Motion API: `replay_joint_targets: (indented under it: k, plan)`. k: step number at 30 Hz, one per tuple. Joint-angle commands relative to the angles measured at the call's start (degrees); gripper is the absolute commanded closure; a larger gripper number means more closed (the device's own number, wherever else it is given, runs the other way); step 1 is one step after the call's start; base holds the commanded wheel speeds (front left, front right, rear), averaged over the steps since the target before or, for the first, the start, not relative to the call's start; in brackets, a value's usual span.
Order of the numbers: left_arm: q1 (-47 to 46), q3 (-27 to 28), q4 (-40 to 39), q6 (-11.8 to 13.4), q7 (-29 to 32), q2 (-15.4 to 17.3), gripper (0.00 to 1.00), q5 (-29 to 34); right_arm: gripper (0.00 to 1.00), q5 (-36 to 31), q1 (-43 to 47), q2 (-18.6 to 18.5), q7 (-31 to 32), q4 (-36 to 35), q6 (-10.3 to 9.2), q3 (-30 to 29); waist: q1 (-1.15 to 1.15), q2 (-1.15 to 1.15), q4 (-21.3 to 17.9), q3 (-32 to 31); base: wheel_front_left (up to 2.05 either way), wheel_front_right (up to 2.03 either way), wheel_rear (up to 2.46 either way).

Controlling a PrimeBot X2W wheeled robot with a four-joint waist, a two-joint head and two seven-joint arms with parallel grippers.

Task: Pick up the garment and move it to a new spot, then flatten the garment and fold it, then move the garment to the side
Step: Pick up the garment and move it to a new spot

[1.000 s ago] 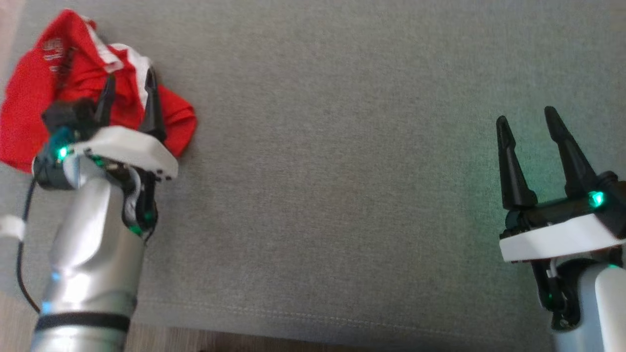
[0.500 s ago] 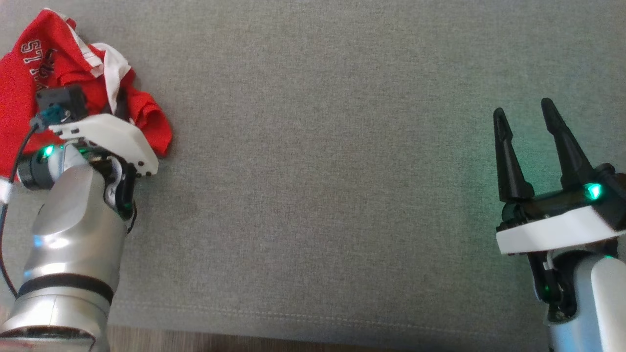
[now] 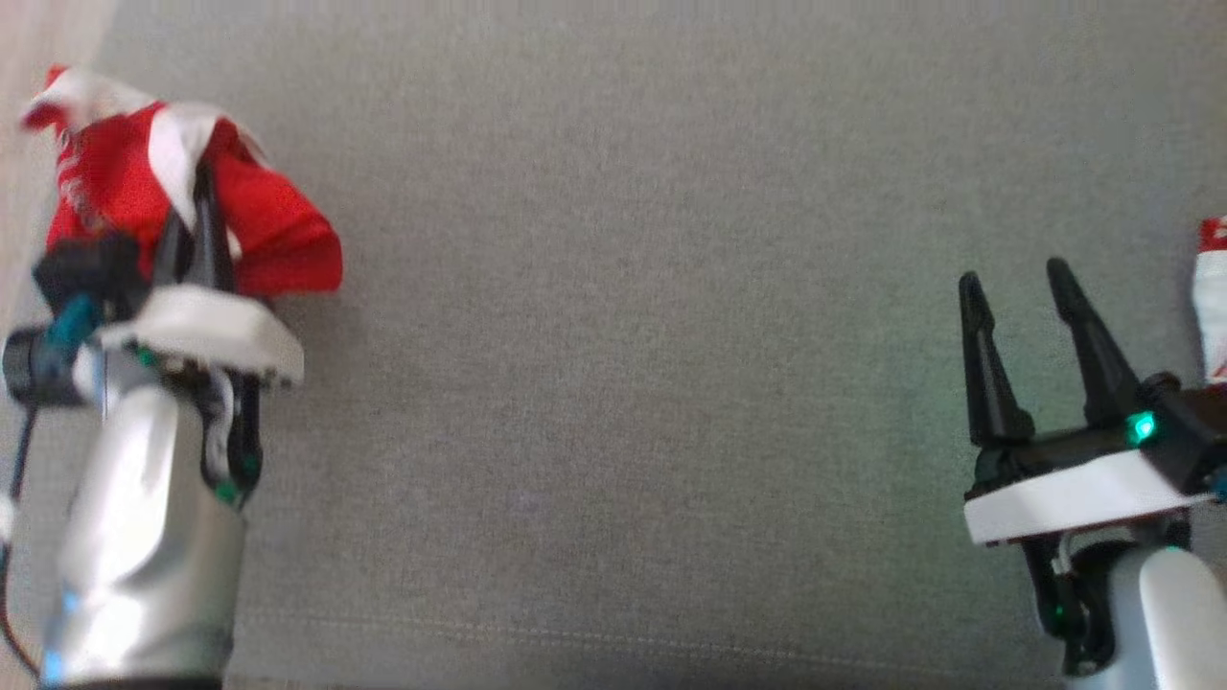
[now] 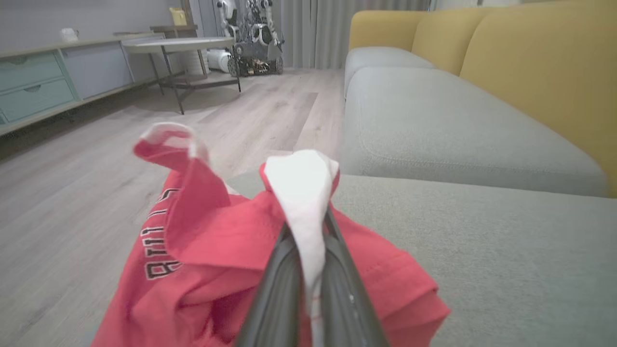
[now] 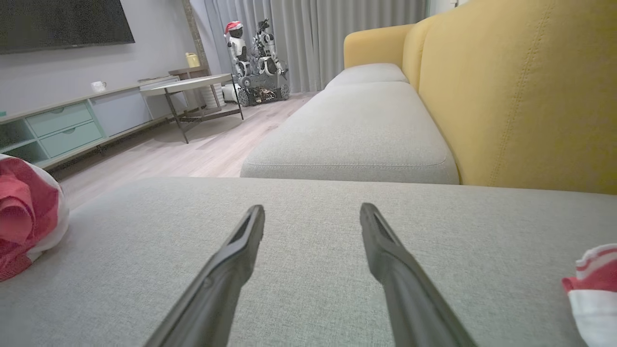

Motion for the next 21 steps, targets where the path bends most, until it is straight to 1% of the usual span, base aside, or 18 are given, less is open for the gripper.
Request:
replay_joint_targets:
  k: [1,7,15,18,21]
  plan:
    - [1.5,2.3,-4.2,0.7,-0.7,2.8,1.00,0.7,0.00,0.3,0.0,0.4,-0.5,-1.6,-0.04,1.4,0.00,0.00,-0.5,-2.9,0.00,0.00,0.00]
    - [13.2,2.2,-18.0,2.5,-0.5,2.3,1.00,1.5,0.00,0.4,2.1,1.2,-0.8,-0.4,-0.04,2.3,0.00,0.00,-2.5,-7.6,0.00,0.00,0.00]
    - [25.1,-0.1,-34.4,5.2,3.8,1.7,1.00,2.7,0.00,0.5,4.1,1.9,-0.7,-0.4,-0.04,2.2,0.00,0.00,-5.8,-10.2,0.00,0.00,0.00]
    - [27.0,-1.5,-37.8,5.2,5.4,1.0,1.00,2.5,0.00,0.6,4.2,2.0,-0.6,-0.6,-0.04,2.2,0.00,0.00,-7.3,-10.4,0.00,0.00,0.00]
    - [26.9,-3.7,-38.7,4.1,6.6,0.2,1.00,2.0,0.00,0.7,3.9,2.1,-0.4,-0.8,-0.04,2.6,0.00,0.00,-9.4,-10.0,0.00,0.00,0.00]
